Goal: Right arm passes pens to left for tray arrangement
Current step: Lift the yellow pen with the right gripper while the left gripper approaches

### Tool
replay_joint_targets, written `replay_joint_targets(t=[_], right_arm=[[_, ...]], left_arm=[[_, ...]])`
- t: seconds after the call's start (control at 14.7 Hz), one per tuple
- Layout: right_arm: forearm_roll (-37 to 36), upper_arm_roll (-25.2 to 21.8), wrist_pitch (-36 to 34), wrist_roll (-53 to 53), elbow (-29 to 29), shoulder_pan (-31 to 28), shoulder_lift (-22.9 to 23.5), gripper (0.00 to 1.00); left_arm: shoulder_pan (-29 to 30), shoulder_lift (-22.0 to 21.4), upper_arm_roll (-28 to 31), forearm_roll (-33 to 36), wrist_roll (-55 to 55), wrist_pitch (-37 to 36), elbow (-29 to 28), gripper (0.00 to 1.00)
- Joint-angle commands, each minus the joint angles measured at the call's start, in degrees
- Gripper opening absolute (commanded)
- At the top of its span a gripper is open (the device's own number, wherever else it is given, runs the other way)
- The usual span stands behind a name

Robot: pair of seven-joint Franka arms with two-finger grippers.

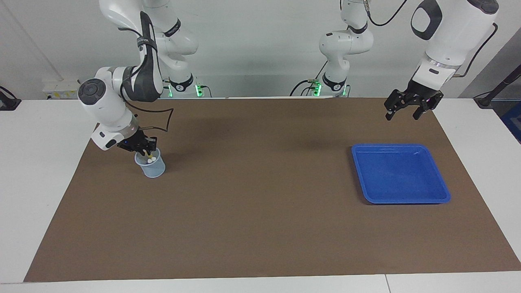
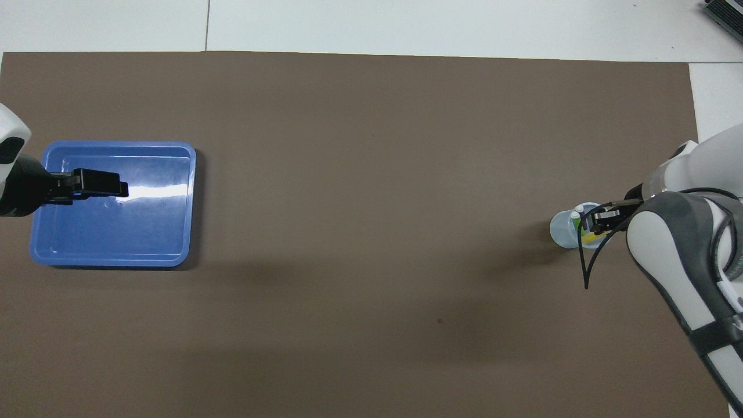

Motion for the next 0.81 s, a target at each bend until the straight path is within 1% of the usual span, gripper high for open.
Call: replay_joint_targets(t=[0.0, 0.14, 0.34, 0.48, 0.61, 0.68, 0.75], right_arm=[[-2.1, 0.8, -4.8, -1.1, 2.1, 0.2, -3.2, 0.0], [-3.8, 0.7, -7.7, -2.0, 4.7, 2.7, -3.9, 0.0], [-4.2, 0.8, -12.4, -2.5, 10.1, 4.0, -3.9, 0.0], [-3.3, 2.3, -15.0, -2.6, 13.1, 3.9, -3.9, 0.0], [-3.0, 4.5, -16.7, -2.6, 15.7, 4.0, -3.7, 0.0], [-1.9, 5.3, -17.1, -2.5, 16.3, 3.9, -3.7, 0.0], [2.1, 5.4, -16.9, -2.4, 16.9, 3.9, -3.7, 0.0]], left_arm=[[-0.6, -2.8, -0.1, -4.1, -1.7, 3.9, -4.9, 1.0], [-1.6, -2.8, -0.1, -7.7, -2.5, 5.5, -6.0, 1.0], [-5.8, -3.3, -0.1, -12.0, -6.3, 12.7, -9.9, 1.0], [-7.5, -3.7, -0.1, -19.1, -6.7, 14.9, -11.2, 1.0], [-7.4, -4.0, -0.1, -28.6, -7.3, 14.3, -11.2, 1.0], [-7.3, -4.0, -0.1, -32.4, -7.3, 14.2, -11.2, 1.0], [-7.4, -4.0, -0.1, -35.8, -7.3, 14.2, -11.6, 1.0]])
